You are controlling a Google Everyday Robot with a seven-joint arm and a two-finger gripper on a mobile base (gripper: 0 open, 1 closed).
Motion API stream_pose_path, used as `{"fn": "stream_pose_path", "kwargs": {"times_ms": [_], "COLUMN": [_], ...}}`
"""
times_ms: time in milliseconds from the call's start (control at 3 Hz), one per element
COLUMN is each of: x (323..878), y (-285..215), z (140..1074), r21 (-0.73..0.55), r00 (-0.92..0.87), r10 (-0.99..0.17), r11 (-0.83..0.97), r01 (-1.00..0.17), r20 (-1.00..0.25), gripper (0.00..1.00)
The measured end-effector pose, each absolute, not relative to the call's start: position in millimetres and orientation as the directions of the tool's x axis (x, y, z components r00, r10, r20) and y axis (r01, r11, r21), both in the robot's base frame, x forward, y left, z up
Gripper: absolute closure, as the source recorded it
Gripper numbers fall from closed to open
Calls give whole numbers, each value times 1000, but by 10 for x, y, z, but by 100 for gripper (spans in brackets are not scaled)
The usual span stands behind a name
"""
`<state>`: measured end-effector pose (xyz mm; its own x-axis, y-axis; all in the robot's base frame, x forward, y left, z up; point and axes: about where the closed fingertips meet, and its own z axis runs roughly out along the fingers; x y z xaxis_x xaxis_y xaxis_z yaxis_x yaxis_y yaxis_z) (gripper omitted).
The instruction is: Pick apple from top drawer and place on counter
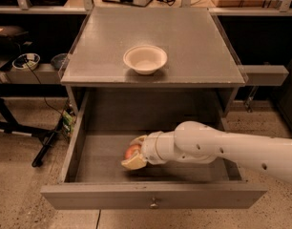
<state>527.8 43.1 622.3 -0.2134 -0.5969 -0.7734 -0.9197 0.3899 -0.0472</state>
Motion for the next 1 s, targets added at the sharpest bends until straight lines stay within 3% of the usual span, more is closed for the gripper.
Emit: {"fn": "stream_pose_path", "kwargs": {"times_ms": [1000], "x": [5243], "y": [637], "z": [6875], "r21": [-28], "r00": [-114], "r10": [-511], "r11": [263], "r01": [-964], "r20": [-852], "gripper": [100]}}
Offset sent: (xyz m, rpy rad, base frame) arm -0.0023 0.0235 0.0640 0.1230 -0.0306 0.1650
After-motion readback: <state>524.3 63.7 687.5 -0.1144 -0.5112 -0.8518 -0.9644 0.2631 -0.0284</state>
